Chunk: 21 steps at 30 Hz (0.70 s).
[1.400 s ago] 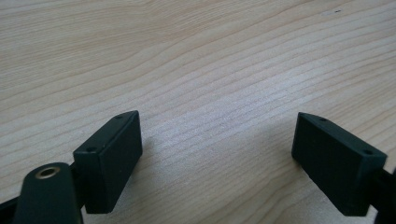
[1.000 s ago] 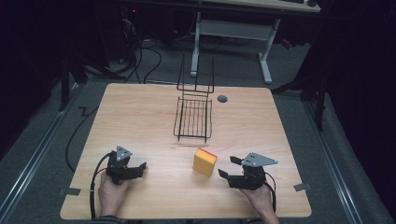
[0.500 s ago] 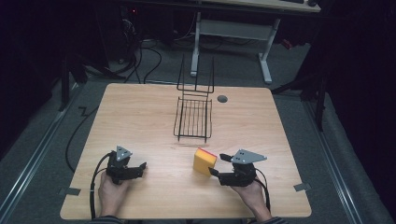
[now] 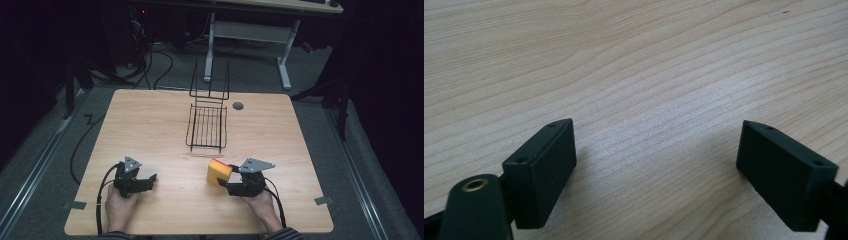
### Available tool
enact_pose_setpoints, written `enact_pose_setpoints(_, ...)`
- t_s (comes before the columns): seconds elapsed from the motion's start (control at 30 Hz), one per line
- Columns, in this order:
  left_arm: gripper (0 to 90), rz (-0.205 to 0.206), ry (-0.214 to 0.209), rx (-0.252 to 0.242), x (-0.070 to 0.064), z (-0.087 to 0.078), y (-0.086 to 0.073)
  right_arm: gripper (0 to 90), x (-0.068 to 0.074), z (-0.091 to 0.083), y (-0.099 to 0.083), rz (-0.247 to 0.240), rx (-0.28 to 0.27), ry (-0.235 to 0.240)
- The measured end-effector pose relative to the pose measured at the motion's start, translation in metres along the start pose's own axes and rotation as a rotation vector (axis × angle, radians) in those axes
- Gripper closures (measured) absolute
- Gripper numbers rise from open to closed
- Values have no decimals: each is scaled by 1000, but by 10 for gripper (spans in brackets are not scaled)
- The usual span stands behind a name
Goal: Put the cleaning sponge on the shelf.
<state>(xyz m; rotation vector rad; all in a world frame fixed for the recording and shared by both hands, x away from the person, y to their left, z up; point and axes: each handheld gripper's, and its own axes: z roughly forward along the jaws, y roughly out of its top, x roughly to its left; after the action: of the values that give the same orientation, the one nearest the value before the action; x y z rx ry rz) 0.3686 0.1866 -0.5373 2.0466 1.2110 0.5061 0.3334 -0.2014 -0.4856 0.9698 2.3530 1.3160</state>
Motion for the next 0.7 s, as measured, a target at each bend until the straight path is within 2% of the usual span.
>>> enact_pose_setpoints(0.3,168,0,-1,1,0,0,0,391,-1,15,-1,4,24,17)
enact_pose_setpoints(0.7,167,0,-1,1,0,0,0,483,-1,27,-4,-10,49,-7)
